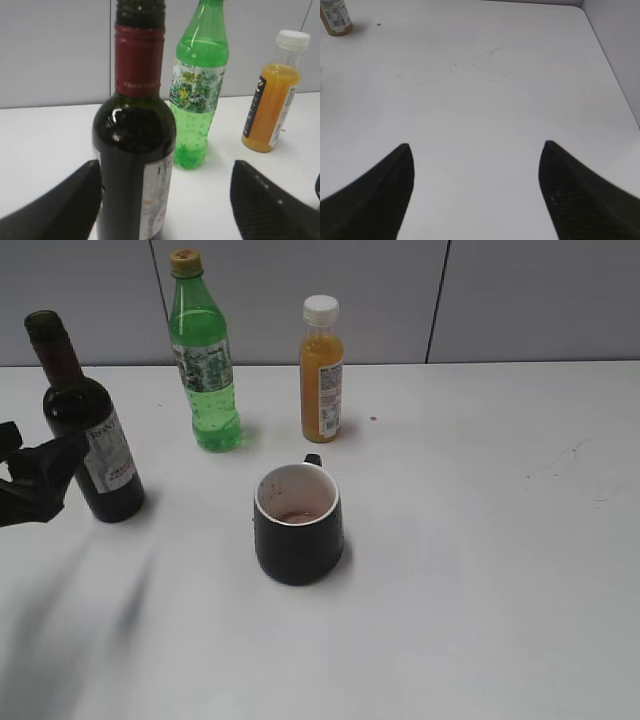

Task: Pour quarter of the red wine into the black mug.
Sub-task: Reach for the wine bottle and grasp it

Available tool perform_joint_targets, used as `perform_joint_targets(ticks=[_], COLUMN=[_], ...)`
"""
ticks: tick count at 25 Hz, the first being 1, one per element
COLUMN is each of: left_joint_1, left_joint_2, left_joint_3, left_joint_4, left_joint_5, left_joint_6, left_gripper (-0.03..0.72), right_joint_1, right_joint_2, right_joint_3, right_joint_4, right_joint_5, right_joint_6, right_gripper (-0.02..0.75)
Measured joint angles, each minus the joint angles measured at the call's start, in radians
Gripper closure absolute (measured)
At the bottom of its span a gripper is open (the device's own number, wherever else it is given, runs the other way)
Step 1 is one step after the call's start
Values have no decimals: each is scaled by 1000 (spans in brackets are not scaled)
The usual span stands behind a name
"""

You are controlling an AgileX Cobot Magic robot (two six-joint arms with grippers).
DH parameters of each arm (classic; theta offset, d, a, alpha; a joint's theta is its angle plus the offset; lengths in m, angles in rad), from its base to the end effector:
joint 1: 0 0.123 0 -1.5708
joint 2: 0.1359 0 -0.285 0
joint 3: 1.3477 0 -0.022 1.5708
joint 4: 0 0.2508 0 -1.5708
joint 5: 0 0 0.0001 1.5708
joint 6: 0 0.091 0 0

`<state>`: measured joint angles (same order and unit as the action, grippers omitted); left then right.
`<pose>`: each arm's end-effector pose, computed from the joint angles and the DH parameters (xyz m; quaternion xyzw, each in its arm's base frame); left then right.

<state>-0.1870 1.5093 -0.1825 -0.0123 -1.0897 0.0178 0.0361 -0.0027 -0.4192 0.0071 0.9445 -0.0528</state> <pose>0.2100 -0.0387 0.1635 0.0718 0.7547 -0.0528 0.6500 0.0082 0.0008 0.2638 -0.0373 0.8423 -0.0009 0.5377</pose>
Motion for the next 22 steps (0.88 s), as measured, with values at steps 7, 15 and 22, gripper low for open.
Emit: perform_joint_targets(ticks=[7, 15, 22], left_joint_1=[0, 0, 0], left_joint_2=[238, 262, 292], left_joint_3=[-22, -83, -83], left_joint_4=[-27, -33, -27], left_joint_5=[-105, -116, -119], left_joint_6=[-2, -2, -2], left_gripper=[87, 87, 24], right_joint_1=[0, 0, 0], right_joint_2=[0, 0, 0], right_joint_3=[0, 0, 0], right_joint_4=[0, 0, 0], right_joint_5=[0, 0, -1], right_joint_6=[0, 0, 0], right_gripper=[148, 150, 150])
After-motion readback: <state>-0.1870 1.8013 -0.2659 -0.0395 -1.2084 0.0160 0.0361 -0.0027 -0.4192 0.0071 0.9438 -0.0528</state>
